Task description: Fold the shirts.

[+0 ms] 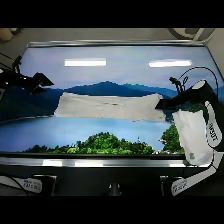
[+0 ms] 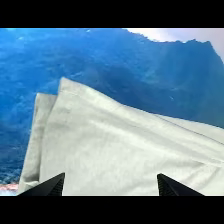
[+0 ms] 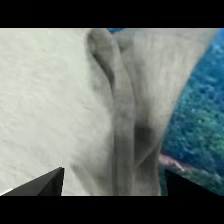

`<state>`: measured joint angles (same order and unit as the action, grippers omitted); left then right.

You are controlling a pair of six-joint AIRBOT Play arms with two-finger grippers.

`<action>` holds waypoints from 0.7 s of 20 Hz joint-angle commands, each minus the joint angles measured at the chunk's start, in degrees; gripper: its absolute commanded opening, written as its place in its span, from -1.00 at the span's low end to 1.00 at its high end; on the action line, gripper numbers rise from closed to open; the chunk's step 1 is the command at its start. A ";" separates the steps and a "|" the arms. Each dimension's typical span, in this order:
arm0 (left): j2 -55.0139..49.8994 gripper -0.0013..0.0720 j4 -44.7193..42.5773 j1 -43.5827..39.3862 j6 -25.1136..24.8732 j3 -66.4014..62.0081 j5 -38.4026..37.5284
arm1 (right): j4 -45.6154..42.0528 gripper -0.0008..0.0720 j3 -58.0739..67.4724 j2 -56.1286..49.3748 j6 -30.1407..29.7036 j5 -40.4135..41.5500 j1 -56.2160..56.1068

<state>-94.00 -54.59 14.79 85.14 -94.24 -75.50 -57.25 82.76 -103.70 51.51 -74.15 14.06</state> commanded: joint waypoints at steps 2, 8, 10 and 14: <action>5.31 0.87 -0.02 -4.09 -1.38 -0.13 -0.11 | 1.11 0.95 0.09 -3.76 1.86 -1.07 -2.60; 1.86 -0.35 0.00 -16.76 -1.40 0.00 2.29 | 9.07 -0.93 2.73 0.79 2.67 0.13 -3.82; -1.03 -0.88 0.04 -22.95 -1.40 -0.02 6.58 | 9.29 -0.93 5.66 6.14 3.45 0.20 -3.98; -8.52 -0.89 4.59 -34.27 -1.36 -0.37 14.27 | 9.25 -0.93 9.18 16.76 6.36 -2.71 -3.98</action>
<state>-97.97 -53.39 -12.01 83.79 -94.35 -67.05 -48.88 89.69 -93.43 55.75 -75.20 10.24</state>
